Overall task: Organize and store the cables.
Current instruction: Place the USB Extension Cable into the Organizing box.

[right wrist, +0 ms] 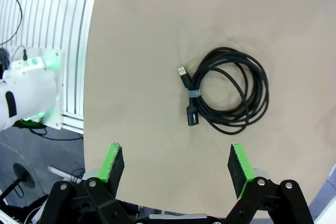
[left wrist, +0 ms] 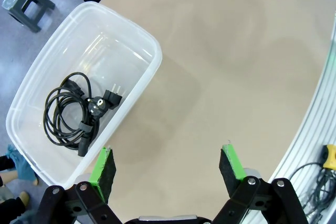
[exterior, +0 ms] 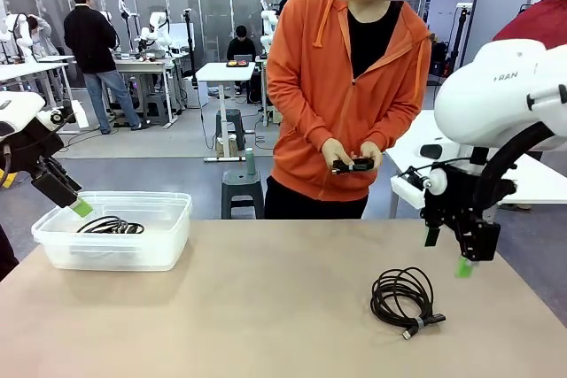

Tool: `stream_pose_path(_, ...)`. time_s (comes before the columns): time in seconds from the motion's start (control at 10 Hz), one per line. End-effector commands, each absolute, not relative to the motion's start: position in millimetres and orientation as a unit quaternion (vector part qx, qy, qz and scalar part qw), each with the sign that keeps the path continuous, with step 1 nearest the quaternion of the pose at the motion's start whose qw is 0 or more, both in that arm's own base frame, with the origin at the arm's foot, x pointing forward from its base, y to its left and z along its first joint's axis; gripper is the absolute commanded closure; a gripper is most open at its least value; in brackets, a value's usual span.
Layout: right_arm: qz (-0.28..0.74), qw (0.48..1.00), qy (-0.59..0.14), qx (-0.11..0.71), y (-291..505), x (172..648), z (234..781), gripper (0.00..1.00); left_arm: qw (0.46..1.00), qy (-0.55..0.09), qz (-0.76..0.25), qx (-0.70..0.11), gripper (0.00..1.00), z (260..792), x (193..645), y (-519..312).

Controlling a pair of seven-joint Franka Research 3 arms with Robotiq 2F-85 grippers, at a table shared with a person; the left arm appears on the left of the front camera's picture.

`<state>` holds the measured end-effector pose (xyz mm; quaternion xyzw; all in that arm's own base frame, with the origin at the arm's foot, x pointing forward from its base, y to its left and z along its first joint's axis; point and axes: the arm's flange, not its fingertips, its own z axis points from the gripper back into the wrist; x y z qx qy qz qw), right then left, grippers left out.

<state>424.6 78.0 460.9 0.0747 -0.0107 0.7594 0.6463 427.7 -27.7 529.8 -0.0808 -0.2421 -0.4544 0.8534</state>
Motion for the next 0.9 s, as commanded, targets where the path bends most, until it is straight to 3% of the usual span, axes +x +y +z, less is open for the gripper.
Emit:
stream_pose_path(0.0, 0.775, 0.624, -0.014, 0.104, 75, 421, 440, 0.00, 0.857, -0.241, -0.449, -0.076, 0.00, 532, 427, -29)
stream_pose_path(0.8, 0.777, 0.617, 0.006, 0.126, 85, 415, 341, 0.00, 0.857, -0.241, -0.449, -0.076, 0.00, 532, 427, -29)
